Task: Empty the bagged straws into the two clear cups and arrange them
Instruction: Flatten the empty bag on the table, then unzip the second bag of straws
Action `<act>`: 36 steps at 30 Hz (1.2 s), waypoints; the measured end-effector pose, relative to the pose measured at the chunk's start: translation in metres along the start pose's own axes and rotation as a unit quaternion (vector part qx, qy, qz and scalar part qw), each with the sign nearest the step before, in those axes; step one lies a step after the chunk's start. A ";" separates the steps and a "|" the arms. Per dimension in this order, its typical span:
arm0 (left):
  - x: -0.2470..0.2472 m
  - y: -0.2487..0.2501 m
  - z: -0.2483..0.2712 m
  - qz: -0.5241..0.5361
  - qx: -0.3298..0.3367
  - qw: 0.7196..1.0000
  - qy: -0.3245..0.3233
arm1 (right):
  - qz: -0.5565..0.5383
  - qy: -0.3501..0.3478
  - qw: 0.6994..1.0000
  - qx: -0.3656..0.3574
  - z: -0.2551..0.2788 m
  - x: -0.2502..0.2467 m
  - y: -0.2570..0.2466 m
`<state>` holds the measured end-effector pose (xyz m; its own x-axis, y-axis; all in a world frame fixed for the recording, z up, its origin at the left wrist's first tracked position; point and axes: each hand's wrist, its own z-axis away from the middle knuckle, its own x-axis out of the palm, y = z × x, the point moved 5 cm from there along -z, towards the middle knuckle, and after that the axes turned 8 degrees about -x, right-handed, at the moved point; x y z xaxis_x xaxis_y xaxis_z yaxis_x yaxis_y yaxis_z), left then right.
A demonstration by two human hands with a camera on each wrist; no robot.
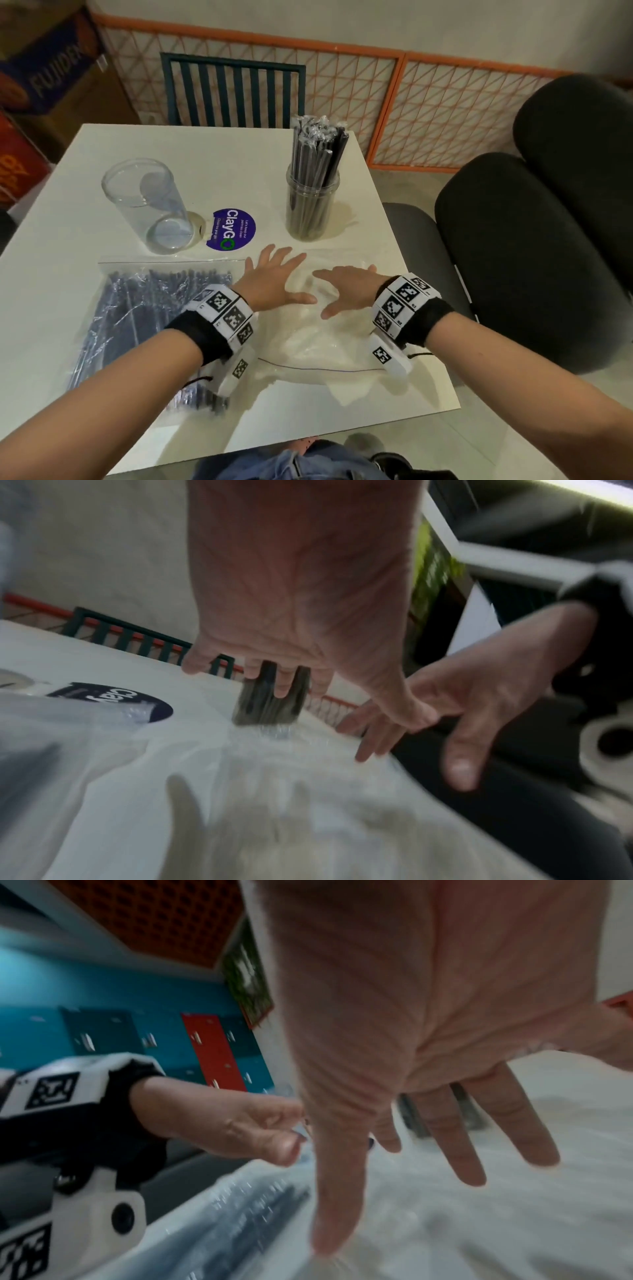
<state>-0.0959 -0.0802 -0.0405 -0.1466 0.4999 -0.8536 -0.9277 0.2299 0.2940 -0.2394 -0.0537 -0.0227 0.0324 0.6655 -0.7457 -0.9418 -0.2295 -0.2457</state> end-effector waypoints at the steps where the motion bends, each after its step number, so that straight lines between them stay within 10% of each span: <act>1: -0.013 -0.014 0.007 0.037 -0.014 0.999 0.019 | -0.010 0.029 0.999 -0.022 -0.009 -0.010 -0.018; 3: -0.033 -0.059 0.024 0.080 -0.061 0.993 0.060 | -0.042 0.050 0.995 -0.076 -0.019 -0.025 -0.061; 4: -0.054 -0.162 0.090 0.113 -0.140 0.979 0.097 | -0.045 0.030 0.990 -0.134 -0.056 -0.026 -0.172; 10: -0.051 -0.293 0.111 0.130 -0.340 0.912 0.190 | -0.245 0.116 0.961 -0.054 -0.106 -0.018 -0.218; 14: -0.009 -0.306 0.110 0.200 -0.433 0.869 0.133 | -0.280 0.150 0.947 0.051 -0.127 0.007 -0.189; 21: -0.002 -0.277 0.100 0.446 -0.278 0.843 0.114 | -0.468 0.196 0.859 0.067 -0.121 0.014 -0.156; 26: -0.058 -0.272 0.120 0.463 -0.231 0.811 0.274 | -0.660 0.189 0.725 -0.053 -0.087 -0.013 -0.170; 31: -0.138 -0.205 0.172 0.356 -0.107 0.783 0.499 | -0.608 0.283 0.731 -0.128 -0.051 -0.043 -0.193; 33: -0.155 -0.174 0.184 0.398 -0.027 0.793 0.460 | -0.550 0.342 0.748 -0.147 -0.039 -0.049 -0.203; 36: -0.156 -0.140 0.173 0.559 -0.016 0.812 0.168 | -0.522 0.369 0.747 -0.180 -0.030 -0.047 -0.219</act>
<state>0.1164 -0.0462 0.1258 -0.9836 0.1236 -0.1310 -0.1572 -0.2342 0.9594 -0.0241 -0.0564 0.0477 0.9880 0.0723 -0.1365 -0.1269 -0.1236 -0.9842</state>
